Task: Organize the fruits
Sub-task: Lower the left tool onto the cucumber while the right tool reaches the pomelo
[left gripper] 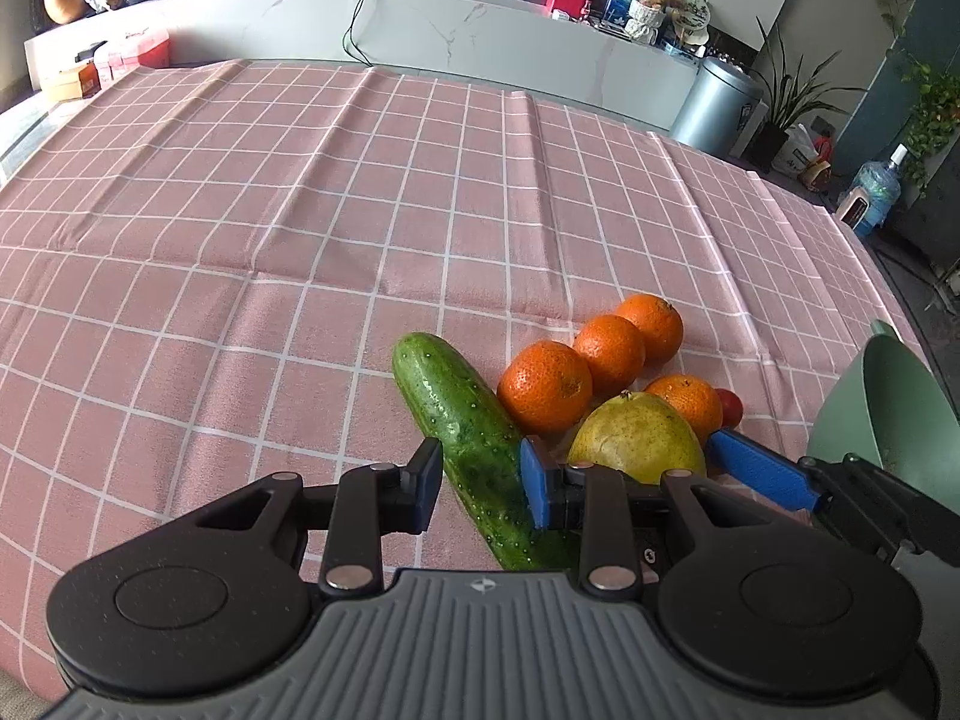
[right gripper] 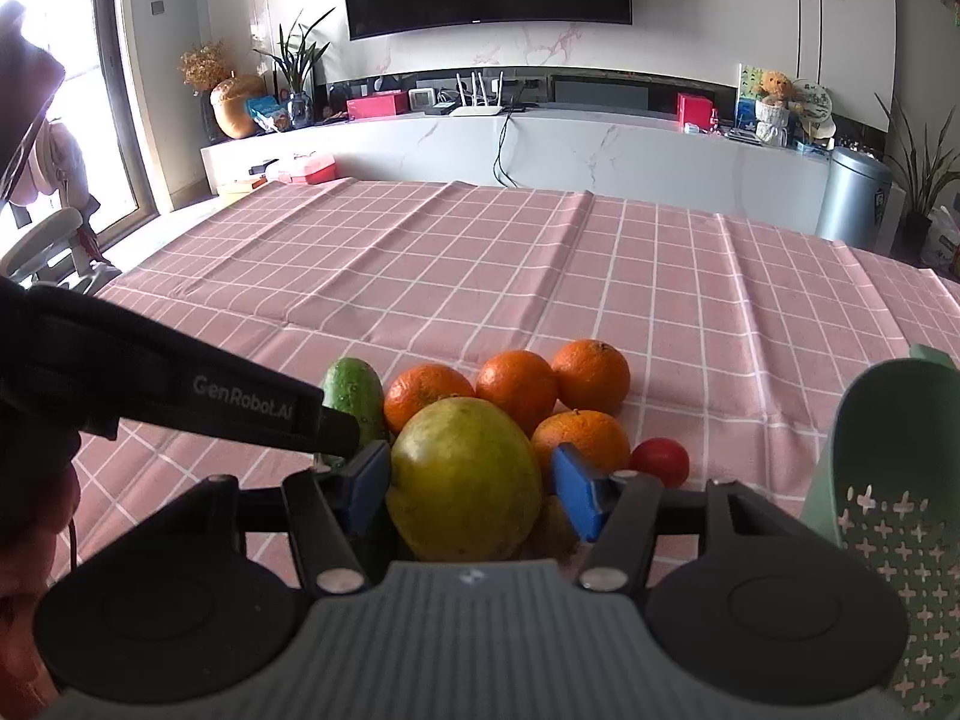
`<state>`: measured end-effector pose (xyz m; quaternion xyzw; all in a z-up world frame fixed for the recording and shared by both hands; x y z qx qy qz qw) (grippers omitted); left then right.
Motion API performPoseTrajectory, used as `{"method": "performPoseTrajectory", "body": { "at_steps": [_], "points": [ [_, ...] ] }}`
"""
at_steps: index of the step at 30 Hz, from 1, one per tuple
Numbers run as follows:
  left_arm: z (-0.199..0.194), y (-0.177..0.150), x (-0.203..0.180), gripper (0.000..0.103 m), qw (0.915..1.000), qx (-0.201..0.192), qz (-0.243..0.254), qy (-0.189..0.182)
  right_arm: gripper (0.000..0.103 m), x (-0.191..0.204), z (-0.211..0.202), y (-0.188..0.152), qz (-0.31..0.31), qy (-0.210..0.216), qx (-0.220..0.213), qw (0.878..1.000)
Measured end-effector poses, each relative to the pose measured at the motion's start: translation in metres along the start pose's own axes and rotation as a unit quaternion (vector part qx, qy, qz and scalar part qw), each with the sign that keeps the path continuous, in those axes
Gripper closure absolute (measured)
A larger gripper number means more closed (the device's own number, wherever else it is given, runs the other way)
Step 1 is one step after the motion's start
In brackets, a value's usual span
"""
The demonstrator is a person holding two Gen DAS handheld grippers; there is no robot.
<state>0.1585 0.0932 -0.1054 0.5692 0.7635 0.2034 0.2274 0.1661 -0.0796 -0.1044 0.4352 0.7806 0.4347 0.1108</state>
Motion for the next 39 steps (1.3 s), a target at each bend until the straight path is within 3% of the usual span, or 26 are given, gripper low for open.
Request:
{"method": "performPoseTrajectory", "body": {
  "at_steps": [3, 7, 16, 23, 29, 31, 32, 35, 39],
  "points": [
    [0.003, 0.001, -0.001, 0.068, 1.0, 0.004, -0.004, -0.003, 0.048, 0.003, 0.004, -0.002, -0.005, -0.001, 0.001, 1.0],
    [0.008, 0.001, -0.004, 0.056, 1.0, 0.008, 0.004, -0.003, 0.048, 0.005, 0.006, -0.003, -0.009, -0.004, -0.006, 1.0],
    [0.016, -0.001, -0.007, 0.045, 0.9996, 0.018, 0.019, 0.007, 0.049, 0.005, -0.001, -0.004, -0.003, -0.006, 0.009, 1.0],
    [0.026, 0.001, -0.001, 0.044, 0.9996, 0.029, -0.001, 0.007, 0.049, 0.008, 0.001, -0.005, -0.023, -0.017, -0.003, 1.0],
    [0.032, 0.001, 0.01, 0.046, 0.9983, 0.042, -0.035, -0.018, 0.036, -0.005, 0.007, -0.007, 0.011, -0.009, -0.008, 1.0],
    [0.031, 0.0, 0.009, 0.049, 0.9984, 0.04, -0.033, -0.02, 0.038, -0.007, 0.008, -0.007, 0.024, 0.003, -0.006, 1.0],
    [0.03, 0.0, 0.008, 0.05, 0.9985, 0.039, -0.034, -0.02, 0.045, -0.006, 0.008, -0.008, 0.022, 0.012, -0.008, 1.0],
    [0.027, -0.001, 0.009, 0.052, 0.9983, 0.036, -0.038, -0.024, 0.046, 0.003, 0.007, -0.009, -0.005, 0.0, -0.008, 1.0],
    [0.017, -0.005, 0.009, 0.053, 0.9991, 0.023, -0.03, -0.02, 0.047, 0.002, 0.001, -0.012, 0.004, -0.005, -0.008, 1.0]
  ]
}}
Point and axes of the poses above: each gripper's, at about its wrist camera, not at the fingertips, and z roughly the way its jaws point, x to its left, y to its top, the point moved 2 cm from there along z, roughly the way its jaws point, and after that the axes turned 8 degrees about y, right-handed, at the moved point
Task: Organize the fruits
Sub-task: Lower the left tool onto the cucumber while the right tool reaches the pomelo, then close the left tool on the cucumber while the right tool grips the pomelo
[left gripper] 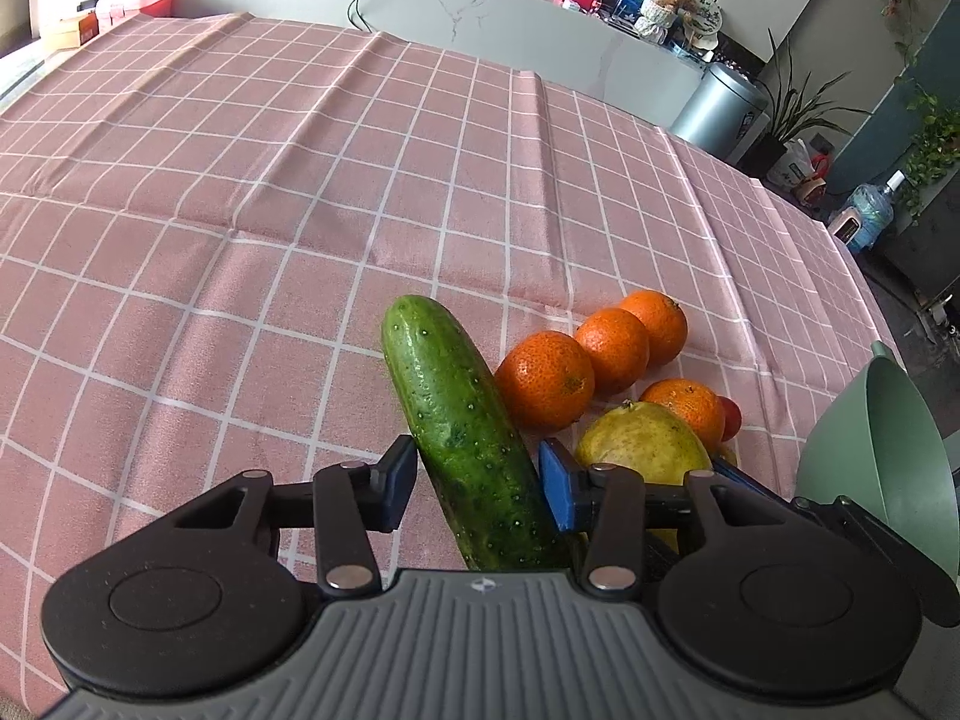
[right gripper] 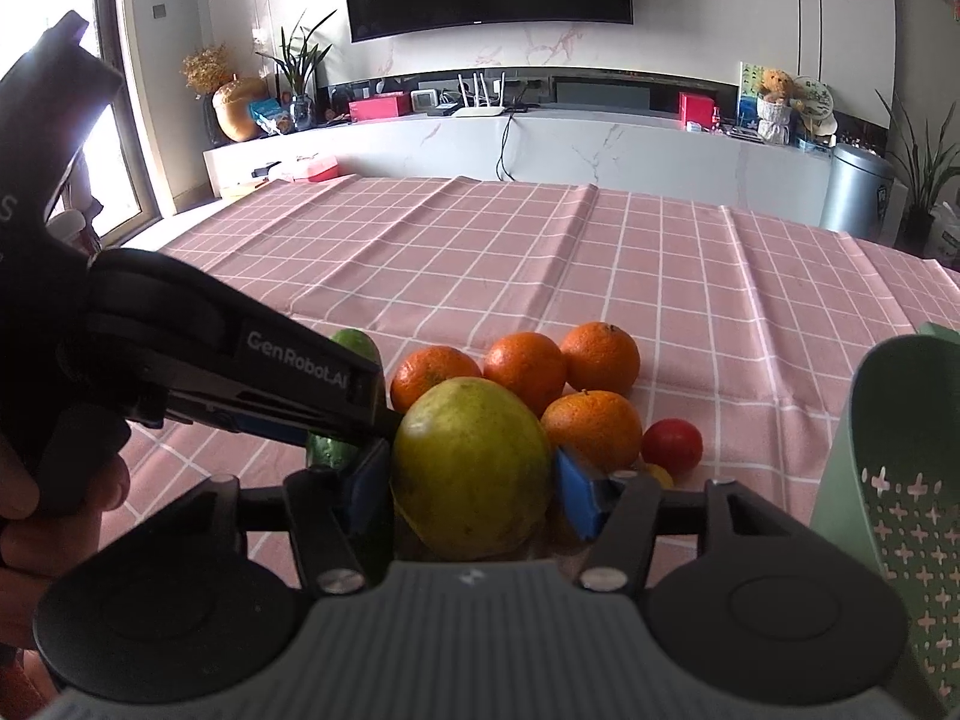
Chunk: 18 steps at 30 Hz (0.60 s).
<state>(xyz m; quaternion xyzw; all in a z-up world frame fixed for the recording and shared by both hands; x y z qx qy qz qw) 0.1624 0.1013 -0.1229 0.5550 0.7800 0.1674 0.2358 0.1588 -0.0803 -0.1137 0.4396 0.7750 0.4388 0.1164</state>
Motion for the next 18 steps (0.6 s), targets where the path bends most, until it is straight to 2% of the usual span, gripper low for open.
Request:
{"method": "performPoseTrajectory", "body": {
  "at_steps": [7, 11, 16, 18],
  "points": [
    [-0.028, -0.01, 0.004, 0.055, 0.9996, -0.026, -0.001, -0.009, 0.048, 0.002, -0.029, -0.008, 0.007, -0.005, 0.013, 1.0],
    [-0.045, -0.017, -0.004, 0.056, 0.999, -0.041, 0.019, -0.008, 0.048, 0.007, -0.039, -0.016, 0.012, -0.004, 0.04, 0.999],
    [-0.06, -0.027, -0.01, 0.057, 0.9976, -0.057, 0.039, -0.003, 0.046, 0.011, -0.043, -0.022, 0.004, -0.007, 0.049, 0.999],
    [-0.064, -0.032, -0.01, 0.057, 0.9972, -0.062, 0.041, -0.004, 0.039, 0.009, -0.038, -0.024, 0.009, -0.006, 0.056, 0.998]
  ]
}}
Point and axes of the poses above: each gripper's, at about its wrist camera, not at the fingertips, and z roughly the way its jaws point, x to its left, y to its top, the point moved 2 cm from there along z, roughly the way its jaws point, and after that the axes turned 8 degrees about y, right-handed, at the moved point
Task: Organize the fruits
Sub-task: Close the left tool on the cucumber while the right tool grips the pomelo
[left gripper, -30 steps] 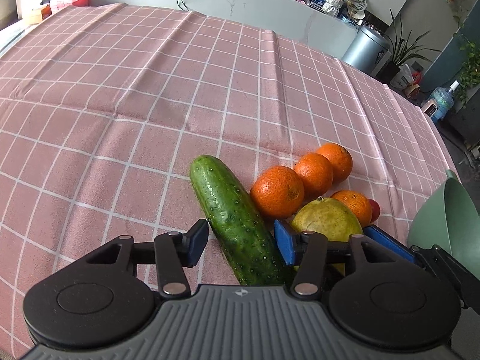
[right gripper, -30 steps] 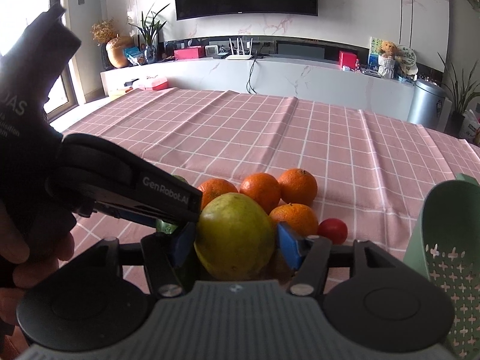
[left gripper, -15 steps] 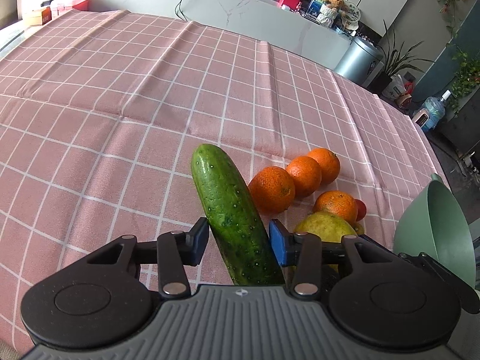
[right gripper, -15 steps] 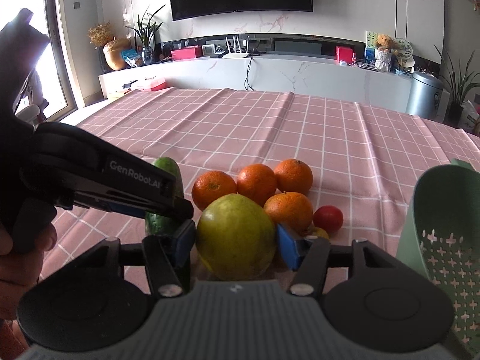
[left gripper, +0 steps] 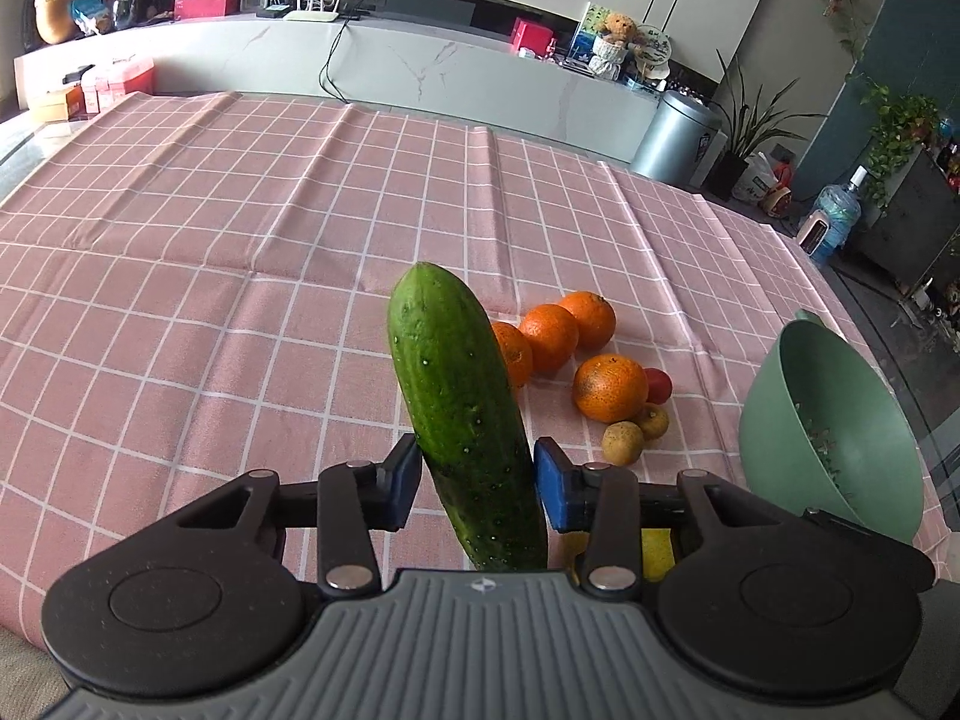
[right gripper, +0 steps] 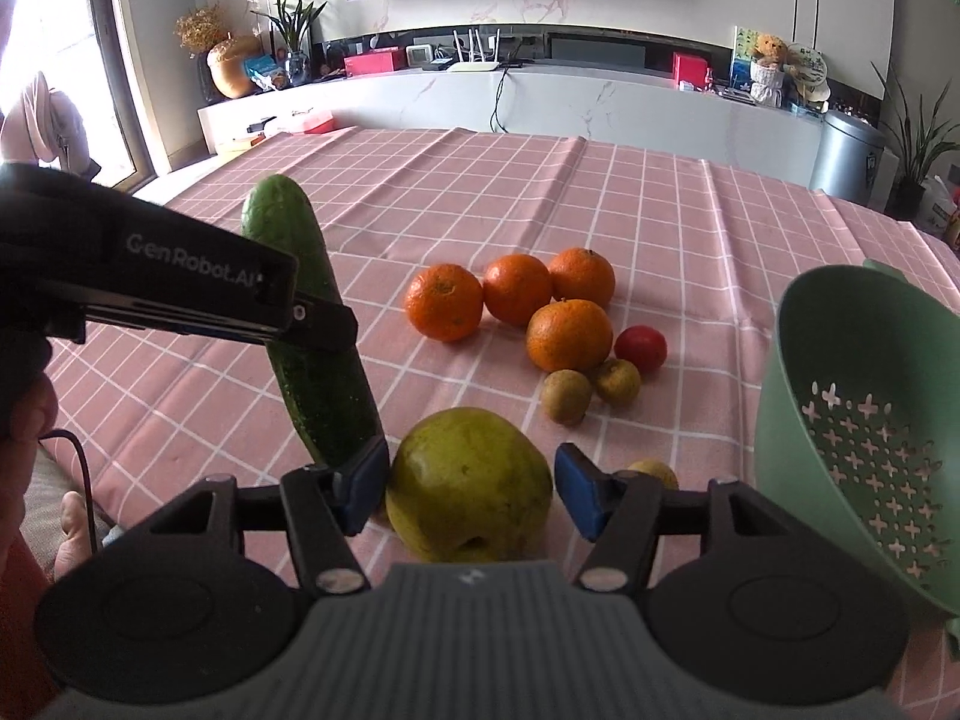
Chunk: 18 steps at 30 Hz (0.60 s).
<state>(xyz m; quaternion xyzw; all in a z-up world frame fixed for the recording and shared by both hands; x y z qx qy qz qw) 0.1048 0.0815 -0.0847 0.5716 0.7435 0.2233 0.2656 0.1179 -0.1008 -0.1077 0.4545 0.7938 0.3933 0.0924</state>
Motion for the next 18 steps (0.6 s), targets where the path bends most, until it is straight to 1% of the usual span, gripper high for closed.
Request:
{"method": "performPoseTrajectory", "body": {
  "at_steps": [2, 3, 5, 6, 10, 13, 15, 18],
  "points": [
    [-0.004, -0.003, -0.001, 0.057, 0.9999, -0.006, 0.008, -0.003, 0.035, -0.002, 0.006, -0.002, 0.01, 0.01, 0.013, 1.0],
    [-0.005, -0.004, -0.003, 0.057, 0.9999, -0.009, 0.014, -0.004, 0.035, -0.003, 0.009, -0.003, 0.016, 0.018, 0.02, 1.0],
    [-0.007, -0.007, -0.004, 0.057, 0.9996, -0.018, 0.024, 0.0, 0.037, -0.003, 0.01, -0.004, 0.017, 0.024, 0.021, 0.999],
    [-0.007, -0.008, -0.005, 0.057, 0.9994, -0.022, 0.026, 0.0, 0.042, -0.001, 0.009, -0.004, 0.016, 0.029, 0.022, 0.999],
    [-0.004, -0.009, -0.007, 0.057, 0.9991, -0.03, 0.029, -0.002, 0.042, 0.0, 0.009, -0.005, 0.017, 0.029, 0.022, 0.999],
    [-0.002, -0.008, -0.006, 0.058, 0.9992, -0.032, 0.024, -0.004, 0.043, -0.002, 0.009, -0.005, 0.027, 0.031, 0.017, 0.999],
    [-0.006, -0.01, -0.007, 0.059, 0.999, -0.037, 0.024, -0.008, 0.043, -0.002, 0.005, -0.005, 0.026, 0.017, 0.011, 0.999],
    [-0.014, -0.011, -0.012, 0.061, 0.9982, -0.048, 0.032, -0.013, 0.043, -0.004, -0.008, -0.002, 0.033, 0.01, -0.013, 0.999]
  ]
}}
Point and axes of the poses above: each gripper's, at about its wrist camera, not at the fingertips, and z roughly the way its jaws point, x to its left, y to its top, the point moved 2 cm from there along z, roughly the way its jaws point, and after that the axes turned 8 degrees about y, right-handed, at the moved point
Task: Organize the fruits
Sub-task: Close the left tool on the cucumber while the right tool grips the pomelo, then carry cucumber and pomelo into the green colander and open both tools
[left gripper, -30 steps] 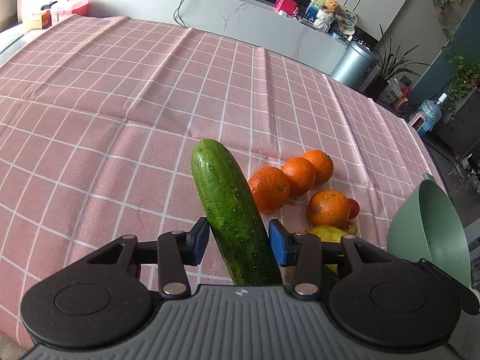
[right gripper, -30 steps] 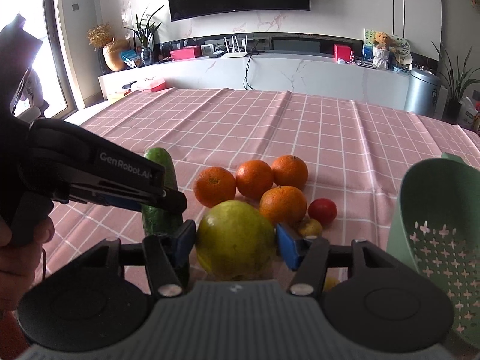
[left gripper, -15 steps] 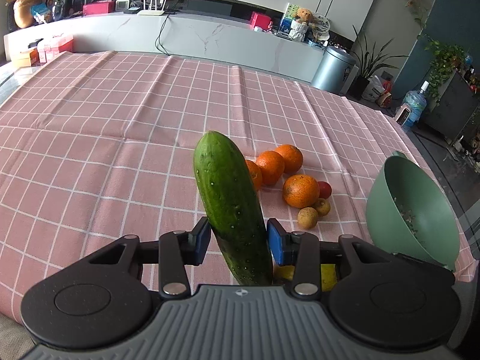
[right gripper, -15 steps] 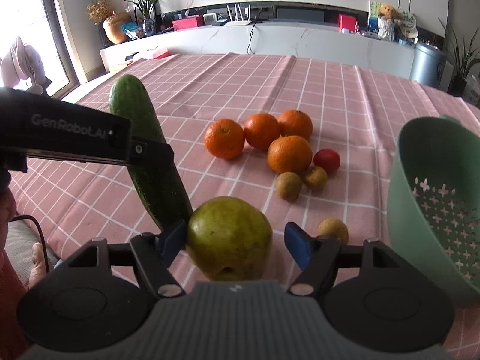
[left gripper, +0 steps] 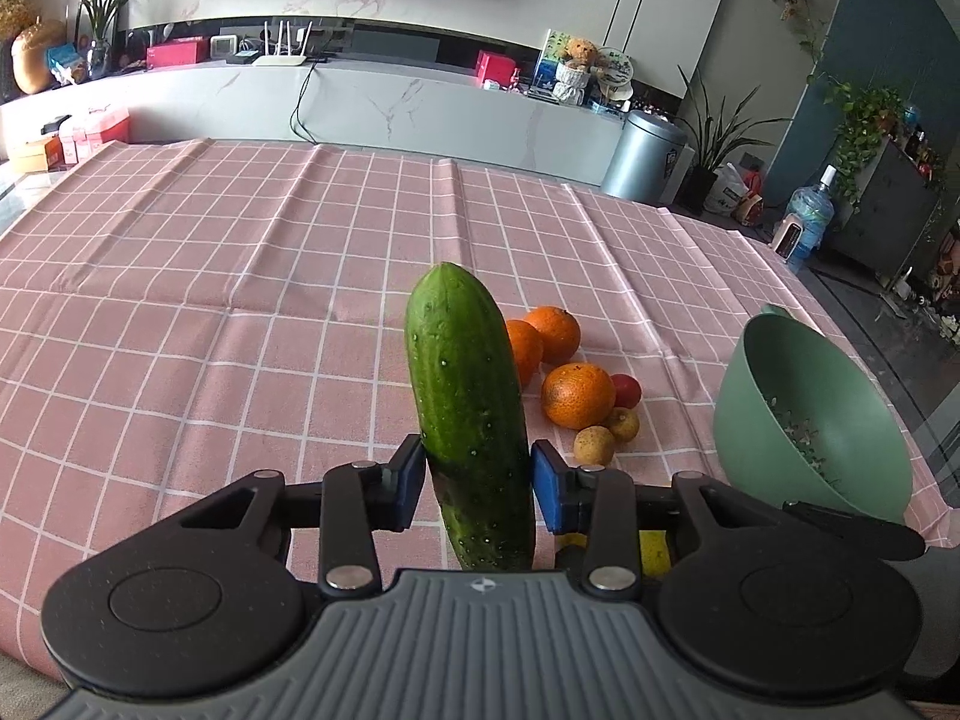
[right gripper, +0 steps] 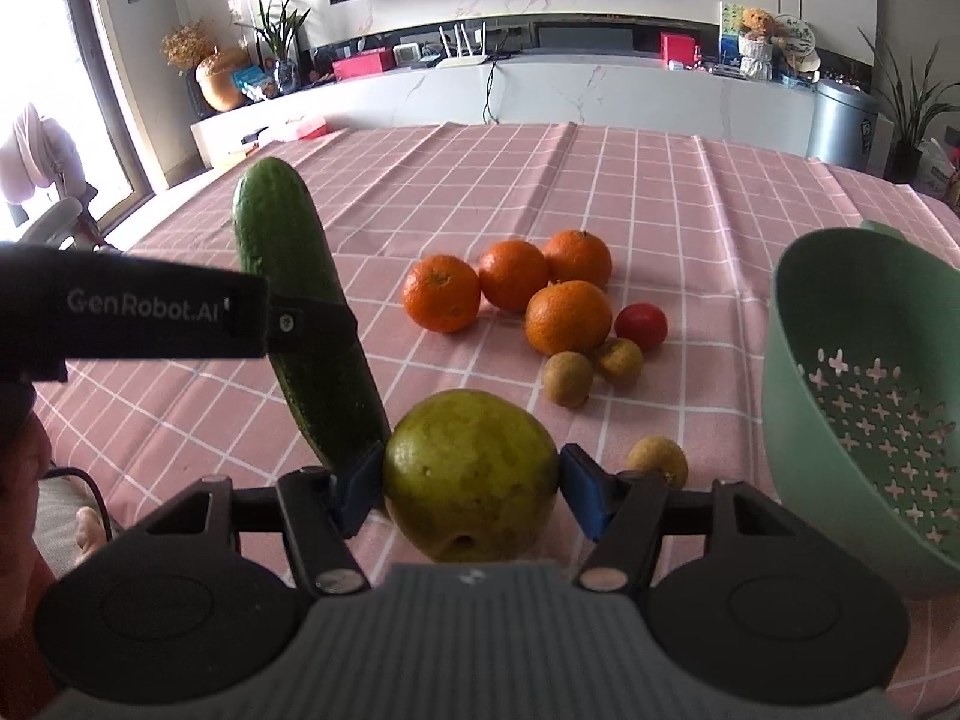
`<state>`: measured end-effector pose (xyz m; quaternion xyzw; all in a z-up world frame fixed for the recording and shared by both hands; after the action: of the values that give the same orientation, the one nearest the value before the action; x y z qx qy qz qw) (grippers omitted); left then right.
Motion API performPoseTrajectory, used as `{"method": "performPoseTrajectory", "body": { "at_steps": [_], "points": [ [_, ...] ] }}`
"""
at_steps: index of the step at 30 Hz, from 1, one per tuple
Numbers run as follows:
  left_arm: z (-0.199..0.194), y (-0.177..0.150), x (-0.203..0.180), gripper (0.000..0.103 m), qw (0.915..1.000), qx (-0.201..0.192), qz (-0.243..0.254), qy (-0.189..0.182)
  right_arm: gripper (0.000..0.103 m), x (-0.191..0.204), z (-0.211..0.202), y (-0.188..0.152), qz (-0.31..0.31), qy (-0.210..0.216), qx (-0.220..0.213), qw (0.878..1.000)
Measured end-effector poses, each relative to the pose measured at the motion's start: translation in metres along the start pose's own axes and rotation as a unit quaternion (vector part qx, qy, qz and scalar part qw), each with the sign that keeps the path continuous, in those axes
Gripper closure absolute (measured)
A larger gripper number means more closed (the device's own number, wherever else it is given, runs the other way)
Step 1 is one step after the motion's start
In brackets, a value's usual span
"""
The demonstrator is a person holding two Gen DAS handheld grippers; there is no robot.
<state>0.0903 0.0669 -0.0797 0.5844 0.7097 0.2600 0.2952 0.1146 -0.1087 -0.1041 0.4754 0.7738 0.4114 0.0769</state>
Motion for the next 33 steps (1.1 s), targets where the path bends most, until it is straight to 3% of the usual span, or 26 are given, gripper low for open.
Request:
{"method": "performPoseTrajectory", "body": {
  "at_steps": [11, 16, 20, 24, 33],
  "points": [
    [-0.062, 0.035, -0.051, 0.061, 0.9956, -0.085, 0.036, -0.015, 0.043, -0.014, -0.086, 0.015, 0.014, -0.034, -0.089, 0.995],
    [-0.069, 0.051, -0.094, 0.061, 0.9915, -0.1, 0.068, -0.048, 0.043, -0.037, -0.121, 0.023, -0.008, -0.084, -0.111, 0.99],
    [-0.052, 0.058, -0.14, 0.061, 0.9874, -0.092, 0.111, -0.064, 0.043, -0.071, -0.133, 0.027, -0.008, -0.126, -0.095, 0.987],
    [-0.029, 0.056, -0.175, 0.061, 0.9847, -0.067, 0.14, -0.079, 0.043, -0.107, -0.128, 0.028, -0.002, -0.146, -0.05, 0.988],
    [0.026, 0.04, -0.203, 0.061, 0.9781, 0.014, 0.195, -0.072, 0.043, -0.142, -0.085, 0.029, -0.06, -0.128, 0.052, 0.989]
  ]
}}
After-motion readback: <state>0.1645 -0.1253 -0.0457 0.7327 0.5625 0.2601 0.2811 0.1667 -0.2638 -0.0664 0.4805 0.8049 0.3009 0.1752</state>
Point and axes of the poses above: each gripper's, at about its wrist camera, not at the fingertips, and z roughly the way its jaws point, x to its left, y to its top, the point moved 2 cm from there along z, roughly the way its jaws point, and after that the axes turned 8 degrees about y, right-handed, at the moved point
